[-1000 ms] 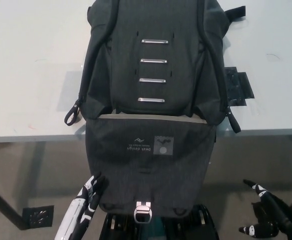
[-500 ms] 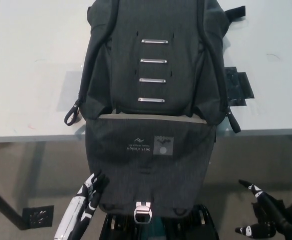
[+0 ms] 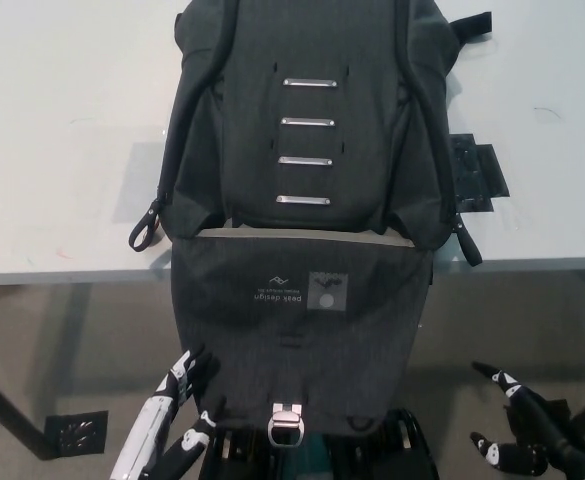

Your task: A bag is kept in the middle of the table with its flap loosely closed and the robot uses its right hand to adjust it and opens it

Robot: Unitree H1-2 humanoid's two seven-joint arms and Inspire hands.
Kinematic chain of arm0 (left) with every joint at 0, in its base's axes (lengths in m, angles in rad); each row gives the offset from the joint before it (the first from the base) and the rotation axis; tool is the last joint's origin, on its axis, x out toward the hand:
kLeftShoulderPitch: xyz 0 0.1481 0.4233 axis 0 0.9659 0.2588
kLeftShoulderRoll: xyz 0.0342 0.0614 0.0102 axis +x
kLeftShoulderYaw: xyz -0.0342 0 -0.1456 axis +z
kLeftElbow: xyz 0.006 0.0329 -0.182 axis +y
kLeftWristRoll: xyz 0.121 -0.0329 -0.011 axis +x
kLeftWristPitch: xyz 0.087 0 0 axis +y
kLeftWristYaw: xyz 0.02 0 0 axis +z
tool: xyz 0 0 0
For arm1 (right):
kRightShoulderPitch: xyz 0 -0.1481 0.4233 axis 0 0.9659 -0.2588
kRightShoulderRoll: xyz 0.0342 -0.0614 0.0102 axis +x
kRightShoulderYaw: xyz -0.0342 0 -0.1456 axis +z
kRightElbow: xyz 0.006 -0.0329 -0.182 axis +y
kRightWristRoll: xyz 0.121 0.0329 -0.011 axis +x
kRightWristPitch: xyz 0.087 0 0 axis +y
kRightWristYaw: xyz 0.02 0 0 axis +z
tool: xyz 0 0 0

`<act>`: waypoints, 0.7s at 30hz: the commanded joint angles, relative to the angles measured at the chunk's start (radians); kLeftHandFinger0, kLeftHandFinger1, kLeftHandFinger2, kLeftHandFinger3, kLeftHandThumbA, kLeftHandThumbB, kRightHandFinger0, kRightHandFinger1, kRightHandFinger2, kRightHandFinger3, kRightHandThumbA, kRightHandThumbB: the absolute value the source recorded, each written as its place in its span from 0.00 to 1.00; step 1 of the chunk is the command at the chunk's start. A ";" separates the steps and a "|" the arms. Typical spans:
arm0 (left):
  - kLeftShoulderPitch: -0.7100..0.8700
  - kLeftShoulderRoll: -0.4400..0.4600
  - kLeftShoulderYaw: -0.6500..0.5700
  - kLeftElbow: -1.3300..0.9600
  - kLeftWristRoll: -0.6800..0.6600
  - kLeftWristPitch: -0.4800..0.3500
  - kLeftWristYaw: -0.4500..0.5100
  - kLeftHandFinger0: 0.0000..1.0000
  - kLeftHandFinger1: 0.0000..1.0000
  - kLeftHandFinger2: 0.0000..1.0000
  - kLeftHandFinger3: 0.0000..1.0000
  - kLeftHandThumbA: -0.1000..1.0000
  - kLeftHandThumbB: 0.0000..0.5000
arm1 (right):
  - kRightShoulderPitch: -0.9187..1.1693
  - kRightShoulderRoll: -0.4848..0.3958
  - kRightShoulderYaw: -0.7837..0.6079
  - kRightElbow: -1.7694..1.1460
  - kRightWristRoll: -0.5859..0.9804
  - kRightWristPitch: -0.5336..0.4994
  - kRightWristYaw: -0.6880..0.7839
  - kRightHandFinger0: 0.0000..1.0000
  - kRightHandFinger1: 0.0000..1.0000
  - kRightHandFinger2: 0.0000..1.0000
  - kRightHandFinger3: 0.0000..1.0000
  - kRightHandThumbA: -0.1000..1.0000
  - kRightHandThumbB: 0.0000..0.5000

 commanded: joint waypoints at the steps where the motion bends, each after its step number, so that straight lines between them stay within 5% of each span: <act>1: 0.005 0.011 -0.002 -0.032 0.023 0.002 -0.002 1.00 1.00 1.00 1.00 0.70 0.09 | -0.014 0.008 -0.010 -0.010 0.024 -0.038 -0.034 1.00 1.00 1.00 1.00 0.59 0.22; 13: 0.005 0.011 0.001 -0.054 0.035 0.029 -0.002 1.00 1.00 1.00 1.00 0.36 0.14 | -0.033 0.024 -0.032 0.002 0.041 -0.134 -0.106 1.00 1.00 1.00 1.00 0.30 0.30; 17: 0.002 0.013 0.002 -0.061 0.035 0.040 -0.003 1.00 1.00 1.00 1.00 0.42 0.11 | -0.036 0.020 -0.032 0.001 0.041 -0.133 -0.097 1.00 1.00 1.00 1.00 0.37 0.31; 21: -0.006 0.008 0.008 -0.056 0.015 0.040 -0.002 1.00 1.00 1.00 1.00 0.47 0.05 | -0.044 0.001 -0.019 -0.002 0.042 -0.115 -0.060 1.00 1.00 1.00 1.00 0.70 0.40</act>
